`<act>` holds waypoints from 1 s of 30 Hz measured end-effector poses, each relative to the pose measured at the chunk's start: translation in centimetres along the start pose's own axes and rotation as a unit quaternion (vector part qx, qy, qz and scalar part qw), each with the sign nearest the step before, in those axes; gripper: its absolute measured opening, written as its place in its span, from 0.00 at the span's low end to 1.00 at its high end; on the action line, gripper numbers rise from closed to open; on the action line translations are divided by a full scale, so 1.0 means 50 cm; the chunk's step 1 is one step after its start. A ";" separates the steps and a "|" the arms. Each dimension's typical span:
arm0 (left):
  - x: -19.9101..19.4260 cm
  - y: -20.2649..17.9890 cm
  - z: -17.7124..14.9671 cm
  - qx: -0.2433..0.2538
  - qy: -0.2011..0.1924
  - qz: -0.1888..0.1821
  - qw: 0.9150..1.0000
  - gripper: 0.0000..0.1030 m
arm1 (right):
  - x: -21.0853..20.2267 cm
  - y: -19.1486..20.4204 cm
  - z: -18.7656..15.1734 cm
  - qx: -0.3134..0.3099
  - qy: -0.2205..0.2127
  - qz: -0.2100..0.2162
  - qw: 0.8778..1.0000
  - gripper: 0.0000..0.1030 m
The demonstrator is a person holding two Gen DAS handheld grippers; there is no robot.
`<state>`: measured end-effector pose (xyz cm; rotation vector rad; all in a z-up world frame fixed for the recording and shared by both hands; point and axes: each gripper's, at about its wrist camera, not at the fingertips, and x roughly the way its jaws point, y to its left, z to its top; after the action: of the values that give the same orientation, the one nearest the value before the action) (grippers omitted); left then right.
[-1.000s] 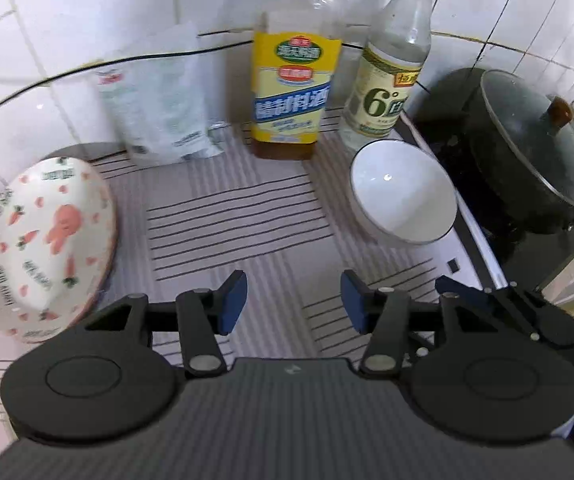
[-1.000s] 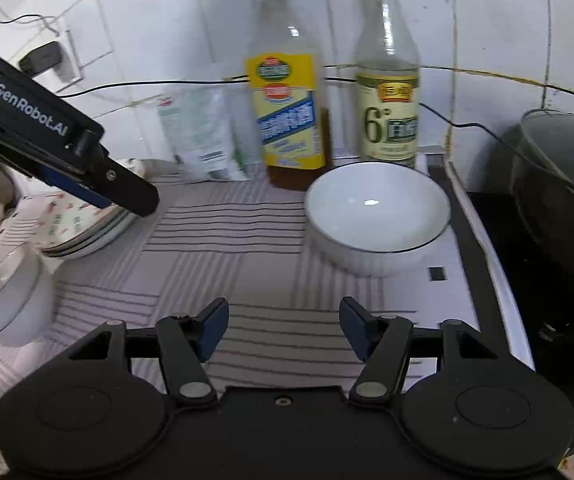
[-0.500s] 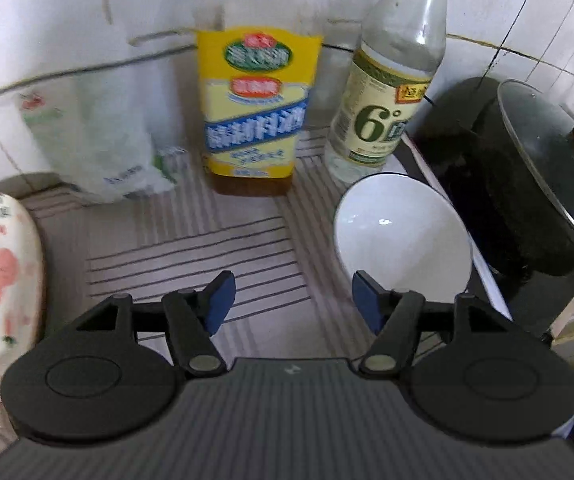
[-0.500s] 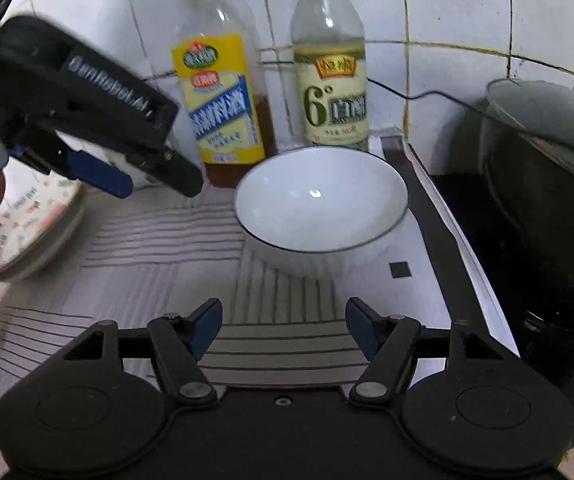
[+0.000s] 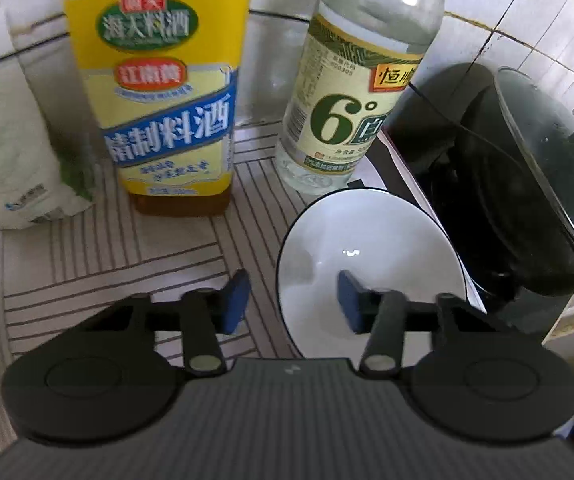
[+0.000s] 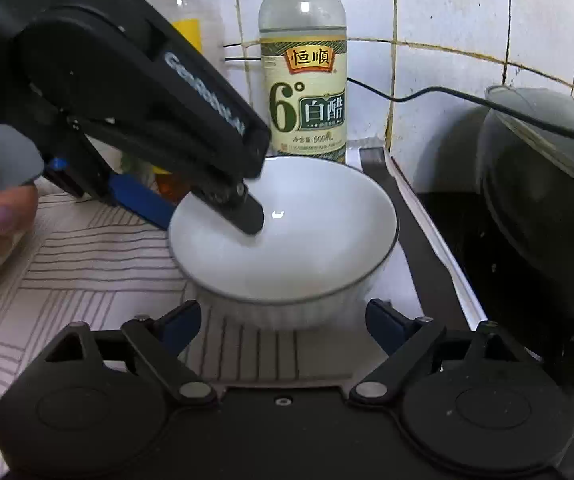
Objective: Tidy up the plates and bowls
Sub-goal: 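Close both grippers on the rim of the last white bowl, then lift the bowl with both grippers and carry it toward the bowl stack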
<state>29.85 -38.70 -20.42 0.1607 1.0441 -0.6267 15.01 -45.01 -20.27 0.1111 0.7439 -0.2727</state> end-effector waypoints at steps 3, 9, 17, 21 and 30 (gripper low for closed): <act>0.018 0.019 -0.007 -0.031 0.014 0.006 0.999 0.28 | 0.019 0.002 0.010 -0.004 0.004 -0.008 1.000 0.93; 0.016 0.032 -0.015 -0.045 0.014 -0.010 0.999 0.08 | 0.026 0.012 0.010 -0.006 -0.016 -0.006 1.000 0.94; 0.005 0.012 -0.021 -0.032 0.025 0.007 0.999 0.09 | 0.017 0.016 -0.001 0.004 -0.019 -0.006 1.000 0.94; -0.007 -0.005 -0.030 -0.008 0.027 0.014 0.999 0.09 | 0.002 0.013 -0.006 0.017 -0.017 0.002 1.000 0.94; -0.067 -0.016 -0.059 0.004 0.027 0.030 0.999 0.09 | -0.051 0.027 -0.020 0.025 -0.025 0.015 0.999 0.94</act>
<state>26.00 -36.77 -18.98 0.2160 1.0856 -0.5752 12.96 -42.97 -19.29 0.1632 0.6855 -0.2642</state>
